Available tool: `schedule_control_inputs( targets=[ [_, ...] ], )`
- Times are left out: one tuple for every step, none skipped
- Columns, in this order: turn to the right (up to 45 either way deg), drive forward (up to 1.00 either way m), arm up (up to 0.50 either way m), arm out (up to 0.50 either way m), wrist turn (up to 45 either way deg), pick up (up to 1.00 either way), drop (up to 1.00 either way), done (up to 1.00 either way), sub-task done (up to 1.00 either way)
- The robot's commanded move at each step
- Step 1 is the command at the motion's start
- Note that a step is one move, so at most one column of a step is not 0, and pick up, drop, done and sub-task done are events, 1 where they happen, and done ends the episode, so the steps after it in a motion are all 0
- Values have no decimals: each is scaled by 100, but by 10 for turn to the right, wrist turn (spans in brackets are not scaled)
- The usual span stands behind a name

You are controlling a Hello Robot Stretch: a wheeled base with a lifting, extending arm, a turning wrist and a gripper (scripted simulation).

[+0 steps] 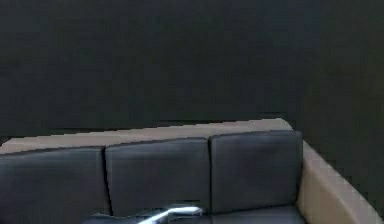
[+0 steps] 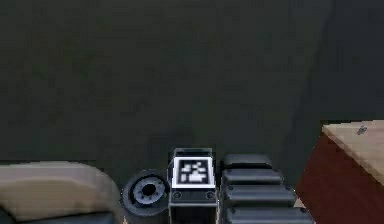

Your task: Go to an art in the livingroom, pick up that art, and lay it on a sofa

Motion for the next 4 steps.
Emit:
schedule_control_inputs(
  targets=[
    [-300,0,0,0,0,0,0,0,0],
    [450,0,0,0,0,0,0,0,0],
    [450,0,0,0,0,0,0,0,0],
    [450,0,0,0,0,0,0,0,0]
  ],
)
